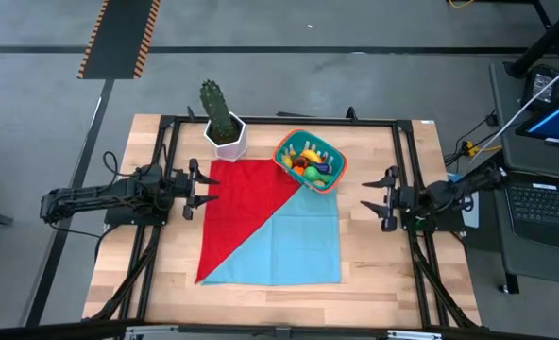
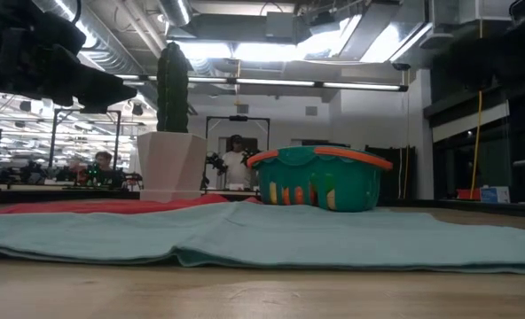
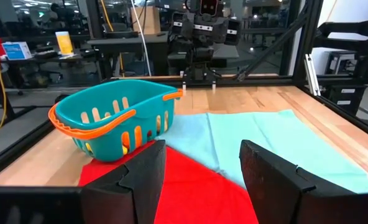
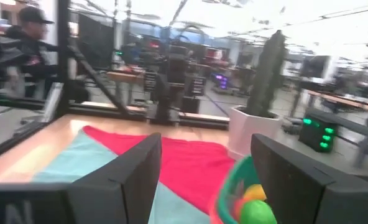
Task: Pick and placing Produce into tupperware
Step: Return to Home Position
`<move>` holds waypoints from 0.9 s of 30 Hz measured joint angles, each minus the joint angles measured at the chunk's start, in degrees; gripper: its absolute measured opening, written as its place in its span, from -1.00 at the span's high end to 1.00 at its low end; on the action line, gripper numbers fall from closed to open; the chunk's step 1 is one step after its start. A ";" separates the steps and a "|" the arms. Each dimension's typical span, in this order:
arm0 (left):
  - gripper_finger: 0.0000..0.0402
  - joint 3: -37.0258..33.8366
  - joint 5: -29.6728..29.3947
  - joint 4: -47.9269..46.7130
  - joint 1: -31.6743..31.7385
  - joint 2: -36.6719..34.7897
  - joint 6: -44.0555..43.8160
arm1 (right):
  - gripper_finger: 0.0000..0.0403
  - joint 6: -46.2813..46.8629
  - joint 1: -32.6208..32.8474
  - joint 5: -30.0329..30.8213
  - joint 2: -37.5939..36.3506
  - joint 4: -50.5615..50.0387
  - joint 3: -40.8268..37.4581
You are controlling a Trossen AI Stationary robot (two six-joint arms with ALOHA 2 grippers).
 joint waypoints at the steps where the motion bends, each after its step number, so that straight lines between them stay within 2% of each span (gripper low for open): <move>1: 0.01 0.00 -0.05 -0.02 0.00 0.00 0.00 | -0.23 0.00 -0.56 1.16 0.00 -0.09 0.02; 5: 0.01 -0.02 -0.07 -0.02 0.00 -0.04 -0.05 | -0.23 -0.26 -3.68 4.48 0.00 -0.59 0.02; 12: 0.01 -0.02 -0.07 -0.02 0.00 -0.04 -0.02 | -0.23 0.13 -8.16 3.90 0.02 0.32 0.02; 27: 0.01 -0.02 -0.11 -0.02 0.00 -0.04 -0.04 | -0.23 3.46 -8.65 3.80 0.42 -3.90 0.02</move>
